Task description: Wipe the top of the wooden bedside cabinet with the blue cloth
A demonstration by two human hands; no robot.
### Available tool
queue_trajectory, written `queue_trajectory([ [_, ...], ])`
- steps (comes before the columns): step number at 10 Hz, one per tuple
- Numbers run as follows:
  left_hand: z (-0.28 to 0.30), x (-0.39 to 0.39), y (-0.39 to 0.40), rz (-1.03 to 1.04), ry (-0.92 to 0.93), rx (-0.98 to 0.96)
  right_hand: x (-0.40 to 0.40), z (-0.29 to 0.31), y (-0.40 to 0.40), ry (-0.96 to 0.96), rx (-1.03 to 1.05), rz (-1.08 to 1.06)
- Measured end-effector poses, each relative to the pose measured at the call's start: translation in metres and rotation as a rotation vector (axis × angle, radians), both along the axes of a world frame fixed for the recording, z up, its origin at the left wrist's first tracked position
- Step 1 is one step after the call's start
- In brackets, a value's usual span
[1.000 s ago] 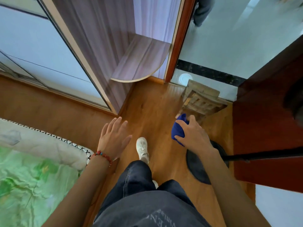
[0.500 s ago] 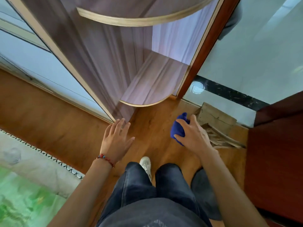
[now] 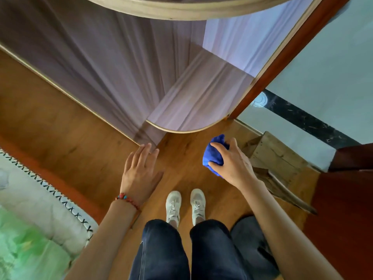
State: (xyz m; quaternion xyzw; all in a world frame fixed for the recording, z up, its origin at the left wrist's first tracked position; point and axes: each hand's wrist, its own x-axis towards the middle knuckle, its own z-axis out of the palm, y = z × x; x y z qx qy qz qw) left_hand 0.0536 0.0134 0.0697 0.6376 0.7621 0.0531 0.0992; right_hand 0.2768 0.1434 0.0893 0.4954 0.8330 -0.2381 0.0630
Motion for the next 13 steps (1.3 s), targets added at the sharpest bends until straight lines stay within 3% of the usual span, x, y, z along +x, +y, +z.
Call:
queue_trajectory([
  [4,-0.080,-0.008,0.034,0.071,-0.050,-0.061,-0.059,-0.125,0.083,0.253,-0.029,-0.111],
  [7,-0.104,-0.018,0.034,0.155,-0.029,-0.050,-0.114,-0.181,0.143,0.391,-0.128,-0.205],
  [10,-0.115,-0.019,0.030,0.161,-0.026,0.012,-0.116,-0.210,0.153,0.243,-0.086,-0.100],
  [11,-0.116,-0.020,0.026,0.155,-0.023,0.004,-0.113,-0.205,0.152,0.125,0.002,-0.018],
  [13,-0.106,-0.025,0.024,0.187,-0.031,0.016,-0.097,-0.178,0.140,0.098,0.261,0.160],
])
